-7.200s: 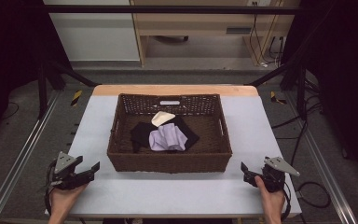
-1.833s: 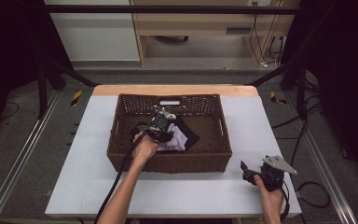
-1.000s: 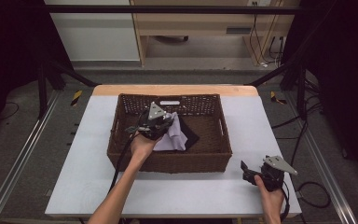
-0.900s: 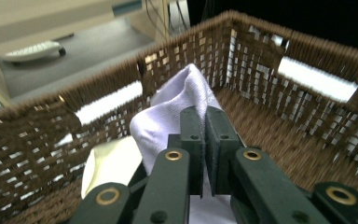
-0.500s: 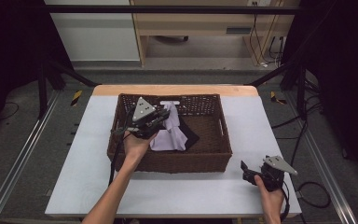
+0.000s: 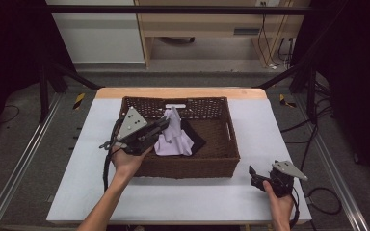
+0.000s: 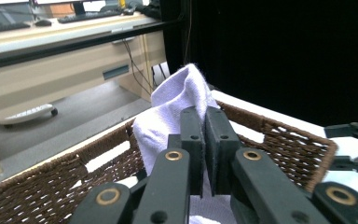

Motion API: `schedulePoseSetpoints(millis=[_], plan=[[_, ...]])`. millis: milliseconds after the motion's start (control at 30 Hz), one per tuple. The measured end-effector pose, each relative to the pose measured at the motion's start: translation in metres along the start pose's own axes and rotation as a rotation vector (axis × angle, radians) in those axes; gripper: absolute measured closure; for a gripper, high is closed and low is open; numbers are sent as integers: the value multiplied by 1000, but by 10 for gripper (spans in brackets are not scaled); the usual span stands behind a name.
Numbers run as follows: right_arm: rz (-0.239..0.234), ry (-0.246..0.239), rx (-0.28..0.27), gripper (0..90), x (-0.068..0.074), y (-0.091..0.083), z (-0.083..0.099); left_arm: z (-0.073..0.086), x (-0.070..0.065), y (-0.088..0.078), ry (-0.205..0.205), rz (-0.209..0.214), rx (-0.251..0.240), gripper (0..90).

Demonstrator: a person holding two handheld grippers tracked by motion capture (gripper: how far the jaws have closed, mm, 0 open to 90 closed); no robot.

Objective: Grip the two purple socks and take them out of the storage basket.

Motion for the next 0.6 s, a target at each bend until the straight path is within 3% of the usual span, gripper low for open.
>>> schedulePoseSetpoints(millis=[367,600], plan=[[1,1,-3,39,0,0,0,-4,-19,-37,48,49,-23,858],[2,-2,-4,39,0,0,0,12,-32,-62,53,90,-25,858]])
Point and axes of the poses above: each handheld gripper's, and its own axes: y roughly forward along the jaws, z roughly out of its underside, x roughly to its left, the point moved 5 cm from there along y, roughly forward along the jaws, and after that the axes turned 1 degree about z, right-handed, at the moved point
